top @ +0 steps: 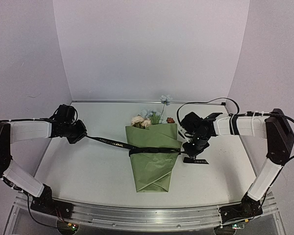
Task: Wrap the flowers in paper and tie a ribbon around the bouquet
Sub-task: Tie the ribbon around the folded bouquet.
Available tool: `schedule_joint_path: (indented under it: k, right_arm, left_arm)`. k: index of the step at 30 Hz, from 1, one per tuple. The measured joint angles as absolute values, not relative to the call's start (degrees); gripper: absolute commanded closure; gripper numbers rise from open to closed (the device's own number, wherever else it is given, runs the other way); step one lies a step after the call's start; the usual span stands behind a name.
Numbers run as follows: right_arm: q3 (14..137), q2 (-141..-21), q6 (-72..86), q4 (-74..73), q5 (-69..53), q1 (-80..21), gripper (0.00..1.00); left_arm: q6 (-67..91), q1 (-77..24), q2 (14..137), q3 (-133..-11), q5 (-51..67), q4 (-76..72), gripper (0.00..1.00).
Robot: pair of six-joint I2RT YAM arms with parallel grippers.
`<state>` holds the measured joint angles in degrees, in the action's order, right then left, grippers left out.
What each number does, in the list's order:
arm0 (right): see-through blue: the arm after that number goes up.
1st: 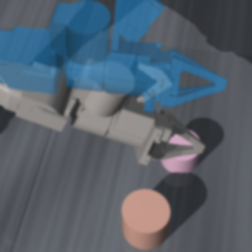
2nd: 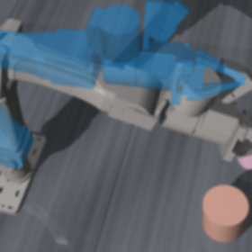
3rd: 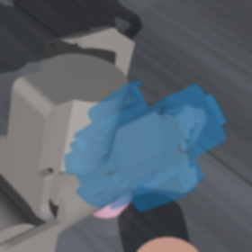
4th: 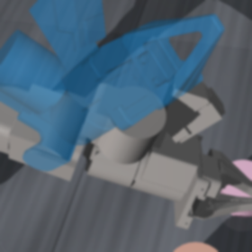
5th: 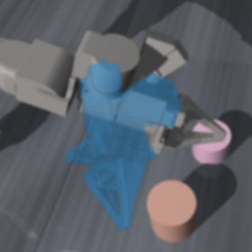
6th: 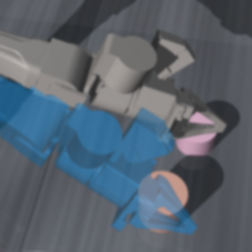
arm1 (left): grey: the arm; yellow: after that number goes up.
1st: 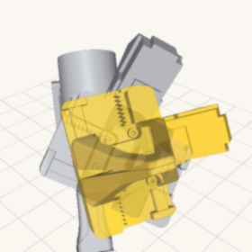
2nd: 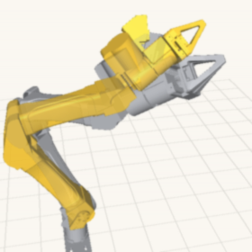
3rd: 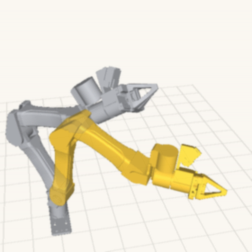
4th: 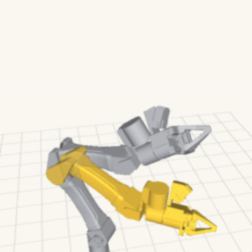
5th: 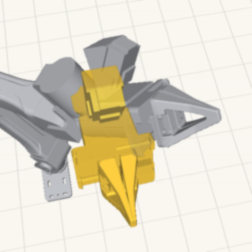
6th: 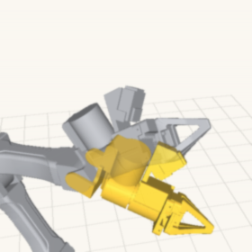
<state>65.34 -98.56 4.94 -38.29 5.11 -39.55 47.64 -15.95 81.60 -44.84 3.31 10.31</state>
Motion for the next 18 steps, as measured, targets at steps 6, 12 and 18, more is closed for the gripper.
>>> schedule_joint_path:
  k: [6,12,18]
  right_arm:
    - [68.84,-102.39,7.61,-39.71,5.32,-37.89,1.0]
    - [72.53,-106.88,13.23,-40.04,5.57,-33.82,1.0]
    - [72.71,-108.22,19.19,-40.38,5.4,-30.77,1.0]
  left_arm:
    - [47.86,-13.69,81.91,-44.84,3.38,10.6,1.0]
    - [48.02,-8.65,84.24,-43.81,3.92,11.23,1.0]
    - [48.03,-3.73,87.01,-41.36,6.5,12.14,1.0]
